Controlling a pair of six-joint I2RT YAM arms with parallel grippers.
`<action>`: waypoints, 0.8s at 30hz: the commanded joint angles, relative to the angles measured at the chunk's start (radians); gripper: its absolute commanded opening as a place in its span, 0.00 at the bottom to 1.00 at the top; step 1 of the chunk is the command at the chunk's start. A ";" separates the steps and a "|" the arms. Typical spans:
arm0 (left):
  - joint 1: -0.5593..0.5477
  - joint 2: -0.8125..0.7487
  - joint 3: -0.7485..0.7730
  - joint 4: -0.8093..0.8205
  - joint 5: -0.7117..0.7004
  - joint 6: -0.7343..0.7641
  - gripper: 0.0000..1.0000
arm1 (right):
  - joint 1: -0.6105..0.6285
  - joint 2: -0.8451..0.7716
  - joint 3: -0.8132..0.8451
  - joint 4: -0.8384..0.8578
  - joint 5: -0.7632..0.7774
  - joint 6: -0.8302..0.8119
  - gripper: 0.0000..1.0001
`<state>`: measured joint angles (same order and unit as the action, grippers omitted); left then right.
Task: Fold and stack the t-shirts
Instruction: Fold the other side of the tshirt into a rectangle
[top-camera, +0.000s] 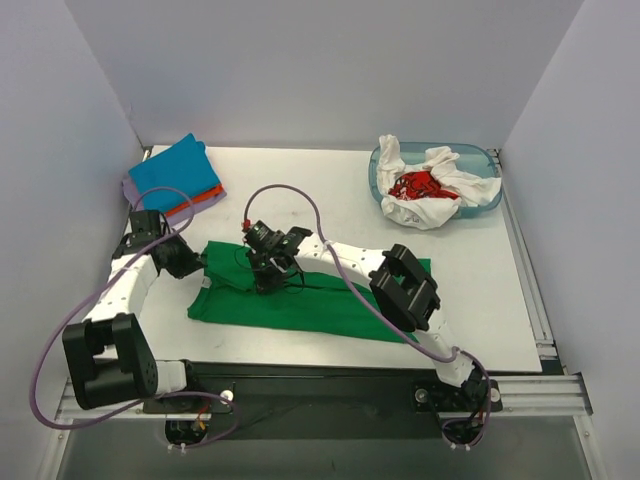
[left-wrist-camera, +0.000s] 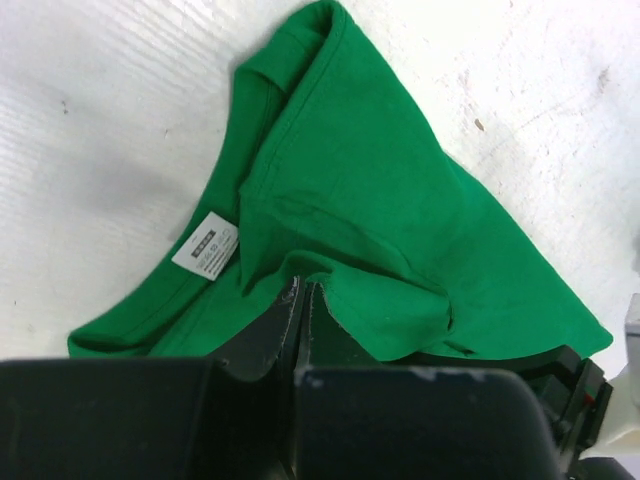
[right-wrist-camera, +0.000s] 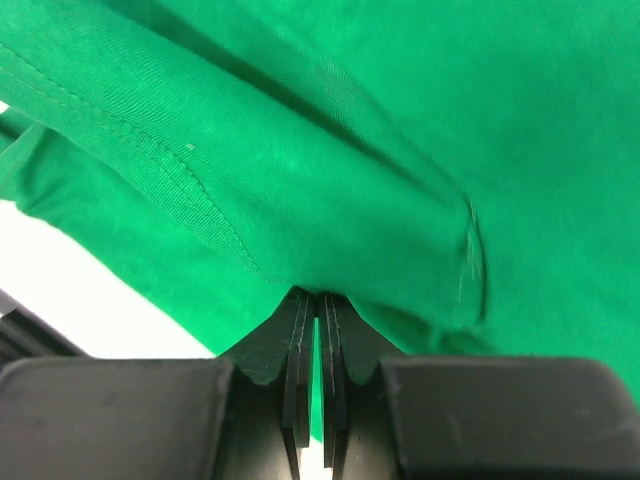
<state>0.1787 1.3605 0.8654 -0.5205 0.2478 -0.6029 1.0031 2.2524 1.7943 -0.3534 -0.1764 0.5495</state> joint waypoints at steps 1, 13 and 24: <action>0.007 -0.093 -0.057 -0.003 -0.005 -0.024 0.00 | 0.008 -0.122 -0.032 -0.067 -0.020 0.043 0.00; 0.004 -0.254 -0.204 -0.087 0.004 -0.081 0.00 | 0.011 -0.235 -0.170 -0.127 -0.092 0.047 0.00; -0.031 -0.357 -0.302 -0.156 0.015 -0.141 0.12 | 0.008 -0.231 -0.250 -0.176 -0.101 -0.008 0.00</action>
<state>0.1638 1.0355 0.5602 -0.6514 0.2607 -0.7120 1.0042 2.0697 1.5562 -0.4648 -0.2707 0.5678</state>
